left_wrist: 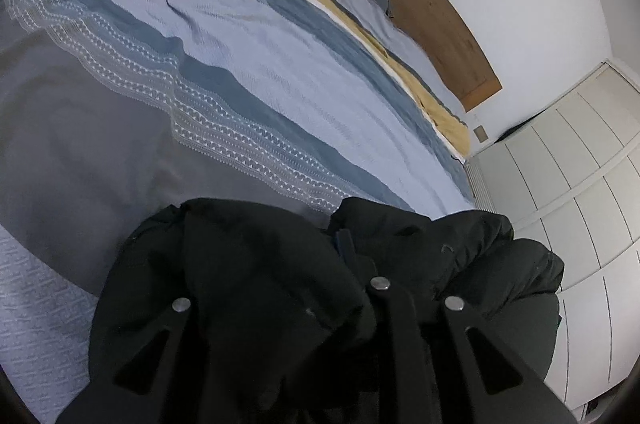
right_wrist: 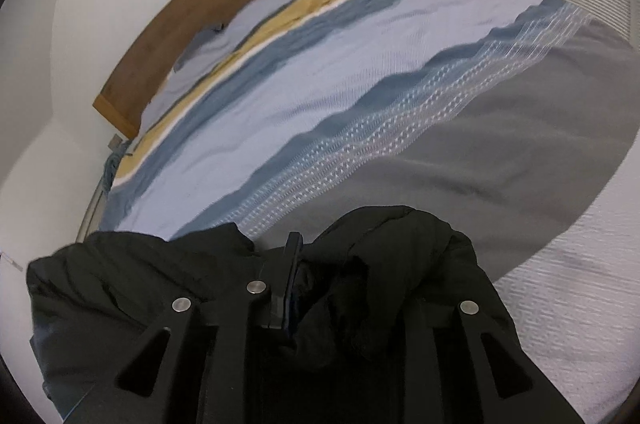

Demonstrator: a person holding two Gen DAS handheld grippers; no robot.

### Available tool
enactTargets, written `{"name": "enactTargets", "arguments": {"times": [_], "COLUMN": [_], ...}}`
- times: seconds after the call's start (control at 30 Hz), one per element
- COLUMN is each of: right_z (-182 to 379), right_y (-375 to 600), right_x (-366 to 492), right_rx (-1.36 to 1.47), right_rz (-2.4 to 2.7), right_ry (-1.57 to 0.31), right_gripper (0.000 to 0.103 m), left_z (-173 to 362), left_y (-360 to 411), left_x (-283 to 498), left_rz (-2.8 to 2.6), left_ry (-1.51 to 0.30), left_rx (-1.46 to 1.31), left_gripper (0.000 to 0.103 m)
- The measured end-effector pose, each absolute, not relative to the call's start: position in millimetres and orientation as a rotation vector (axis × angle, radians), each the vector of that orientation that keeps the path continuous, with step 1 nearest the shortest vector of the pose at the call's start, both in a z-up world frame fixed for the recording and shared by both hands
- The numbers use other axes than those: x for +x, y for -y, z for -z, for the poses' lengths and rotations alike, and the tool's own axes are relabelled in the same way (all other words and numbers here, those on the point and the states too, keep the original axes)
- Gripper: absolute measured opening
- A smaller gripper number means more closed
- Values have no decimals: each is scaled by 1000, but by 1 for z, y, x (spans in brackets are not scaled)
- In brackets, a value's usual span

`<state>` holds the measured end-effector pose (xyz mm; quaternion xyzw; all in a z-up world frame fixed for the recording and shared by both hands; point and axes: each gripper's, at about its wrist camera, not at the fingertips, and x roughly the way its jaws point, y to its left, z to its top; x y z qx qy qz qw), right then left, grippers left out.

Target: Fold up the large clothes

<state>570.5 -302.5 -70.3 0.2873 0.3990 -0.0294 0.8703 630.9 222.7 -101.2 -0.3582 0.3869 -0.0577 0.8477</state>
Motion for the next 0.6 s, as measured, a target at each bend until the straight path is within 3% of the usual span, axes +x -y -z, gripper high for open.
{"name": "enactTargets", "arguments": {"times": [0.13,0.2,0.3,0.37,0.5,0.6], "right_z": [71,64,52,42,22,6], "right_y": [304,307,316,318,327,333], "right_x": [574,571,564,560,554,547], "right_rx": [628,667,724,724,753,743], "right_rz": [47,21,-16,-23,-44,-25], "right_ry": [-845,-814,-765,-763,-765,-765], "right_gripper": [35,60,85,87,92,102], "left_z": [96,90,76,60,28,5], "left_y": [-230,-241,-250,-254,-269,-280], "left_x": [626,618,611,606,597,585], "left_rz": [135,161,199,207,192,134], "left_ry": [-807,-772,-736,-719,-680,-665], "left_rx": [-829,-908,-967,-970,-973,-939], "left_gripper": [23,30,49,60,67,71]}}
